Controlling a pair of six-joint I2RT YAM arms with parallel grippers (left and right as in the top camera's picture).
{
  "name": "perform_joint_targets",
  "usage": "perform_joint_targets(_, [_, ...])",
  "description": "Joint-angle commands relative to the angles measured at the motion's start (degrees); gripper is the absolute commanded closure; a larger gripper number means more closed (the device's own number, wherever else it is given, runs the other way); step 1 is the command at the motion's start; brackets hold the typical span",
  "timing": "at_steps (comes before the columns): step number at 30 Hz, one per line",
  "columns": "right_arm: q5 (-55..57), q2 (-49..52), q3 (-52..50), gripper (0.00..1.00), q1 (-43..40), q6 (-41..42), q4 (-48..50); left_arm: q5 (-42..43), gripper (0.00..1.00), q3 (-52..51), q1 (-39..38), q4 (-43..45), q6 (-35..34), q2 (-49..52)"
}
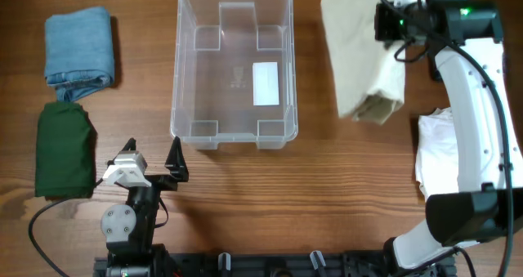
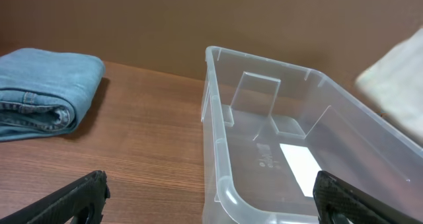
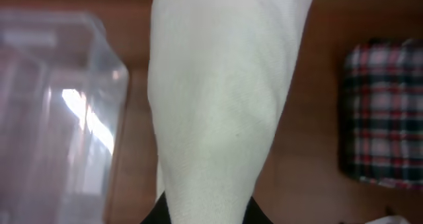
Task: Pack container
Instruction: 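Lift the cream cloth with the right gripper and carry it left over the bin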
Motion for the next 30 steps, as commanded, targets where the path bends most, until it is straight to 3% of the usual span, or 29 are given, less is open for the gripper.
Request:
perform_joint_targets(1, [5.66, -2.86, 6.03, 0.96, 3.45, 5.79, 0.81, -0.17, 0.00, -0.35, 0.42, -0.09, 0.48, -0.15])
perform_joint_targets(16, [7.37, -2.86, 16.44, 0.96, 14.93, 9.49, 5.44, -0.17, 0.00, -0.35, 0.42, -0.09, 0.46, -0.15])
perform_joint_targets(30, [3.80, 0.37, 16.90, 0.96, 25.35, 16.57, 15.39, -0.17, 0.00, -0.35, 0.42, -0.09, 0.48, -0.15])
